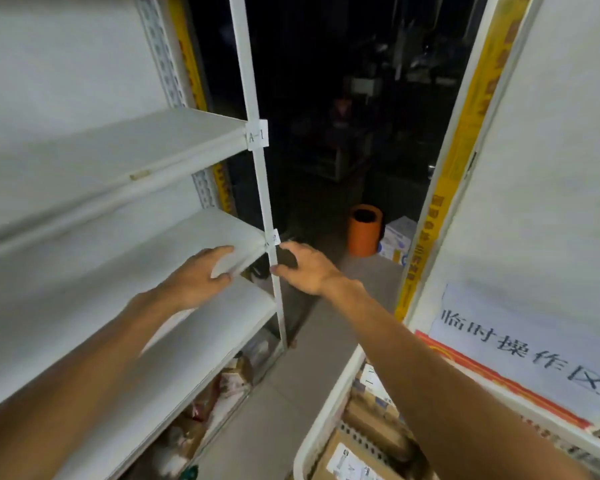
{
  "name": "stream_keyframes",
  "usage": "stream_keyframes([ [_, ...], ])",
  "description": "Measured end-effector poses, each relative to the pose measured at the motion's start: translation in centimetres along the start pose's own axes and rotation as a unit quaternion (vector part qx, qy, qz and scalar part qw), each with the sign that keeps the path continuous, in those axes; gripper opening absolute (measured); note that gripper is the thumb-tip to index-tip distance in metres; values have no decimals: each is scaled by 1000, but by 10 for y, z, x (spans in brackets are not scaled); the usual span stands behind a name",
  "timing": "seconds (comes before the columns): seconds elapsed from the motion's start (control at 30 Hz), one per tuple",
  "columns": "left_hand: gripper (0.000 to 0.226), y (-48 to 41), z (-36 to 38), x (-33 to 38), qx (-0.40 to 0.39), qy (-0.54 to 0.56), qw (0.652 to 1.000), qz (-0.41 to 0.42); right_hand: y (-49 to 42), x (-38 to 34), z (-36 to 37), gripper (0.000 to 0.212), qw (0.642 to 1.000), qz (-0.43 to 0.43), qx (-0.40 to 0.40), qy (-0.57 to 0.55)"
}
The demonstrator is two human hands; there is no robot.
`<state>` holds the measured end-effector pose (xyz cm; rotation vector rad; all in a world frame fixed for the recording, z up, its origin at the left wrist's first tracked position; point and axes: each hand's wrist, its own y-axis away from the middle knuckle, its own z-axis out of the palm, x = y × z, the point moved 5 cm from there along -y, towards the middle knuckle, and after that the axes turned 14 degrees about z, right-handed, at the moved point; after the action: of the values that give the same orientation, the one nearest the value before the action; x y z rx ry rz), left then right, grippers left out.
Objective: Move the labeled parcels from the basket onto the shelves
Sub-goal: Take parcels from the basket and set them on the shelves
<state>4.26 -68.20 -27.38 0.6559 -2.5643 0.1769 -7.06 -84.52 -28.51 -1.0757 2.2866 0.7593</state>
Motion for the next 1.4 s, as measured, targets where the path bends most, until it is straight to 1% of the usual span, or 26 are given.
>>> stream_keyframes([
  [0.13, 56, 54, -45, -18, 68, -27, 996, -53, -5, -75, 11, 63, 995, -97, -33, 5],
  [0.3, 55, 136, -102, -30, 132, -93, 980, -114, 18, -167, 43, 65, 972, -221, -69, 28],
  [0.47, 55, 230, -164, -36, 205, -154, 949, -184, 67, -259, 84, 66, 937, -330, -109, 33],
  [0.57, 56, 290, -198, -43, 239, -178, 926, -233, 99, -313, 106, 64, 918, -372, -129, 38],
  [0.67, 56, 351, -226, -49, 255, -180, 907, -283, 130, -362, 131, 65, 904, -398, -153, 30],
  [0.8, 51, 429, -256, -60, 275, -201, 881, -329, 171, -411, 169, 66, 885, -420, -202, 22],
  [0.93, 53, 491, -274, -73, 287, -186, 859, -381, 208, -454, 211, 66, 871, -429, -239, 12],
  [1.03, 51, 528, -285, -83, 313, -169, 849, -391, 232, -486, 239, 64, 859, -453, -239, 1],
  [1.13, 48, 558, -293, -94, 344, -158, 836, -397, 245, -511, 265, 64, 852, -455, -259, -13],
  [1.27, 48, 593, -304, -109, 355, -151, 825, -412, 251, -546, 296, 62, 844, -463, -269, -18],
  [1.4, 51, 630, -318, -132, 380, -153, 796, -446, 248, -584, 329, 64, 827, -480, -291, -6],
])
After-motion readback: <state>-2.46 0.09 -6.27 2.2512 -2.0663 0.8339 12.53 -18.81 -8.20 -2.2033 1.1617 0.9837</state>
